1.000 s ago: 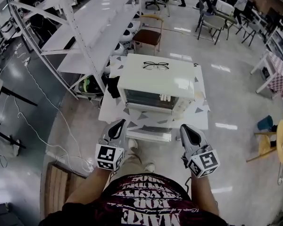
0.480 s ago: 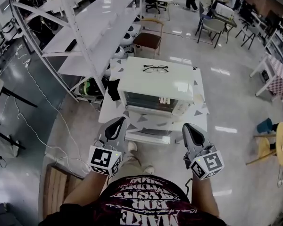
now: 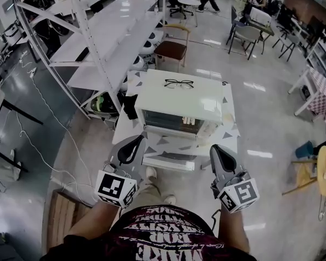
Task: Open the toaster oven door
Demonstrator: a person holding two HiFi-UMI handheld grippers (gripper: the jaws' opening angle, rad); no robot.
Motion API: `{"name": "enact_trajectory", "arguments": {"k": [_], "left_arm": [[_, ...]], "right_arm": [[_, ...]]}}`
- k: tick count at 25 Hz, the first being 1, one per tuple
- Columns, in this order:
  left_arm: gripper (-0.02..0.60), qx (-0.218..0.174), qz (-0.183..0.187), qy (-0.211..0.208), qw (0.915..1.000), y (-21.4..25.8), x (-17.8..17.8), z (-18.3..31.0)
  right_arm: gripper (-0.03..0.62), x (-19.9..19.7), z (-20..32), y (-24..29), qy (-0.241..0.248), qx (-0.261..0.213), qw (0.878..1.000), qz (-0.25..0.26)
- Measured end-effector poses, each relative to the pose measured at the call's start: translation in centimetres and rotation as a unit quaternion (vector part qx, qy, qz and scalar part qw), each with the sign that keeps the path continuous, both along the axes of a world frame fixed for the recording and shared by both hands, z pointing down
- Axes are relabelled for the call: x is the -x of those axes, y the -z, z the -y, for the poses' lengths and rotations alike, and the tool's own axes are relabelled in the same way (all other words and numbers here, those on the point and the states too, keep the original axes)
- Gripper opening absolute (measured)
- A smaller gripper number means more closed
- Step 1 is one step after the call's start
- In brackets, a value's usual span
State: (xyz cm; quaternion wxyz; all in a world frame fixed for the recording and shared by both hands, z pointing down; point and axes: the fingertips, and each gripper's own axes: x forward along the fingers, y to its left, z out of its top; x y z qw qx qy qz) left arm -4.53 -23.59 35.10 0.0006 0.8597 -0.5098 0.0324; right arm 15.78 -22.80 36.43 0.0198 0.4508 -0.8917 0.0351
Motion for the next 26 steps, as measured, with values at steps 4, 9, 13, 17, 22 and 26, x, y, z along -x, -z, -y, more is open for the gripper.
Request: {"name": "enact_trajectory", "arguments": {"k": [4, 9, 13, 17, 22, 26], "left_arm": [[0.001, 0.0, -0.004, -0.003, 1.0, 0.1, -0.1, 0.6], [0.001, 0.01, -0.006, -0.008, 0.9999, -0.5, -0.3, 0.9], [0.001, 0.012, -0.006, -0.015, 0.9998, -0.6, -0.5, 1.1], [0.001, 0.017, -0.002, -0.019, 0.9997, -0.9, -0.7, 1.3], [0.001, 0.012, 0.004, -0.023, 0.9997, -0.9, -1.2, 1.7], [0.001, 0.009, 0.004, -0.023, 0.9997, -0.9, -1.3, 2.1]], "right_arm": [[0.021, 0.3, 0.3, 0.1, 0.002, 0.001, 1.0, -0.011], [0.021, 0.4, 0.8, -0.1, 0.001, 0.006, 1.0, -0.015], [0.022, 0.3, 1.2, -0.6, -0.001, 0.013, 1.0, -0.016], [0.022, 0.4, 1.2, -0.5, -0.001, 0.012, 1.0, -0.016], [0.022, 0.4, 1.1, -1.0, -0.002, 0.018, 1.0, -0.016], [0.023, 0.4, 1.4, -1.4, -0.003, 0.019, 1.0, -0.016]]}}
